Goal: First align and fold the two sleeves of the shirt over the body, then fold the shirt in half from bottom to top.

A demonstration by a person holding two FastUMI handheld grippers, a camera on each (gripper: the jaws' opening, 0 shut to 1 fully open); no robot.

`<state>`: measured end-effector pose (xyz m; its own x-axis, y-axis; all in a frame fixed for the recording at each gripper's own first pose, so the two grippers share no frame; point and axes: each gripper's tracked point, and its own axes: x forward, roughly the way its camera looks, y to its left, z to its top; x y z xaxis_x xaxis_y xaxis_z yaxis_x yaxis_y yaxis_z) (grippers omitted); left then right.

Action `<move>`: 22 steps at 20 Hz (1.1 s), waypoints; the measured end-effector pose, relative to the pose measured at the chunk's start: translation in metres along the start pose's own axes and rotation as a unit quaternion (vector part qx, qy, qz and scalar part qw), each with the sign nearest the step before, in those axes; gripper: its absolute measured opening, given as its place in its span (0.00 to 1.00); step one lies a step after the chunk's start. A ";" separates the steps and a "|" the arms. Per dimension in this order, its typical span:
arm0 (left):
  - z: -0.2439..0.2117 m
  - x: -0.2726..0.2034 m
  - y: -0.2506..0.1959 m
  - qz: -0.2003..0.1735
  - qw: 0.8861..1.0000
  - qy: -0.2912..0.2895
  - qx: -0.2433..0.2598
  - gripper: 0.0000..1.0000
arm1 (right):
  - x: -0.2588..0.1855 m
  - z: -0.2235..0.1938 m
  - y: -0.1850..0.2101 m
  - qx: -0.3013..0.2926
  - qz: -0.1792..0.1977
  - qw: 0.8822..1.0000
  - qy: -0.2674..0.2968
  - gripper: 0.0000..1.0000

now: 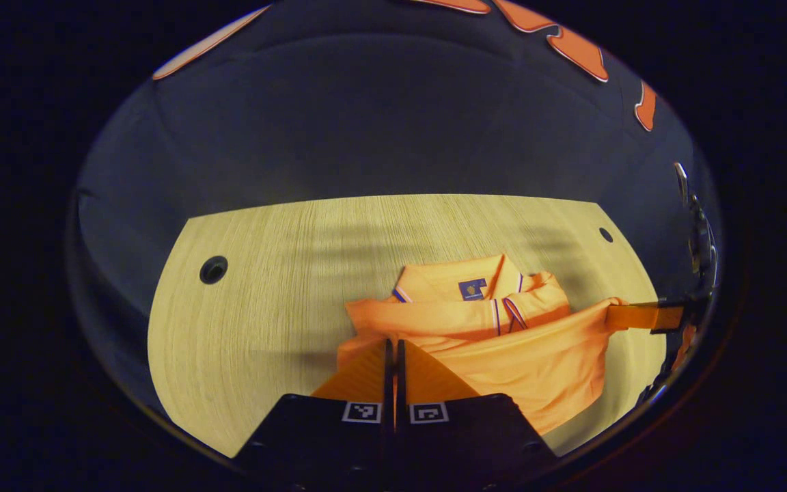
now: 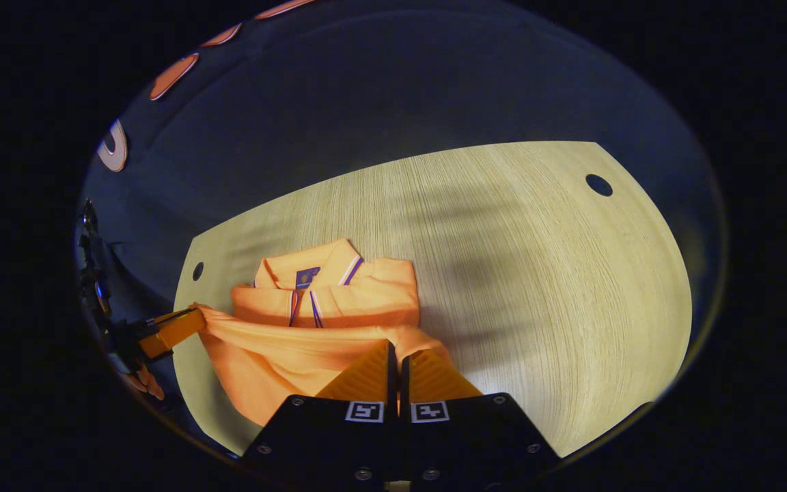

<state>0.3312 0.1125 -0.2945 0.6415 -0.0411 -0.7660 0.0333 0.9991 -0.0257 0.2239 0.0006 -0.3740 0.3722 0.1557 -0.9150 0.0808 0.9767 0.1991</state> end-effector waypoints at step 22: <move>0.011 -0.039 0.018 0.040 0.997 -0.050 -0.045 0.97 | -0.009 0.025 0.011 -0.056 -0.026 0.996 -0.063 0.98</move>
<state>0.3150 0.1316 -0.2586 0.7127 0.0424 -0.7002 -0.0870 0.9958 -0.0282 0.2449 0.0061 -0.3548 0.4842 0.0906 -0.8702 0.0026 0.9945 0.1050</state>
